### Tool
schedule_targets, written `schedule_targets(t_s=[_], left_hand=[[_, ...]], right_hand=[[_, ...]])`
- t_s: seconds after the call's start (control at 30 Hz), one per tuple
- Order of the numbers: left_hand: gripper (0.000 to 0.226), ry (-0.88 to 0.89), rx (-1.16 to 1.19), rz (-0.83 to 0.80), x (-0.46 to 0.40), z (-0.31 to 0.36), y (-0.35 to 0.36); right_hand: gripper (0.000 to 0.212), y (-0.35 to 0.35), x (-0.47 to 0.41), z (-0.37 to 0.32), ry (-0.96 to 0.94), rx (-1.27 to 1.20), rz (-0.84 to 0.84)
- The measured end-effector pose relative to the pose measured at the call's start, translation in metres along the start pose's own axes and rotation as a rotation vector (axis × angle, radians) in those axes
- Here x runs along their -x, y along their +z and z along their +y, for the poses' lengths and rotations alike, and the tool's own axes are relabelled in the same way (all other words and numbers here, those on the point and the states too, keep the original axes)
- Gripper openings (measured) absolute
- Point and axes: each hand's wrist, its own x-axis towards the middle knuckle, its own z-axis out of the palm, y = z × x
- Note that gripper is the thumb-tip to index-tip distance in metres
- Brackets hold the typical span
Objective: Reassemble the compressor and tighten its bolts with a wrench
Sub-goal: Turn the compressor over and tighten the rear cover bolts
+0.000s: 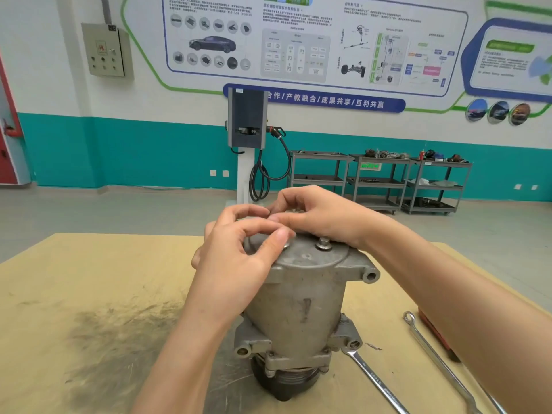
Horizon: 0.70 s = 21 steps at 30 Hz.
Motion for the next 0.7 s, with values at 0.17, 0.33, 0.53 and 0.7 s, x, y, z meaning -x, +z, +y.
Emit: schedule_targets(t_s=[0.17, 0.33, 0.53, 0.7], left_hand=[[0.019, -0.027, -0.025, 0.127, 0.0030, 0.0061, 0.0037], [0.015, -0.015, -0.005, 0.084, 0.0007, 0.0008, 0.0015], [0.024, -0.010, 0.055, -0.045, -0.0005, -0.0030, 0.0009], [0.012, -0.015, -0.049, 0.040, 0.0008, 0.0008, 0.0042]], right_hand=[[0.009, -0.0023, 0.0037, 0.0022, -0.005, -0.078, -0.032], [0.016, 0.0027, -0.0031, -0.0012, 0.010, 0.012, 0.022], [0.007, -0.0006, 0.0029, 0.0001, 0.003, -0.020, -0.001], [0.004, -0.0011, 0.0035, -0.0014, 0.020, -0.025, -0.025]])
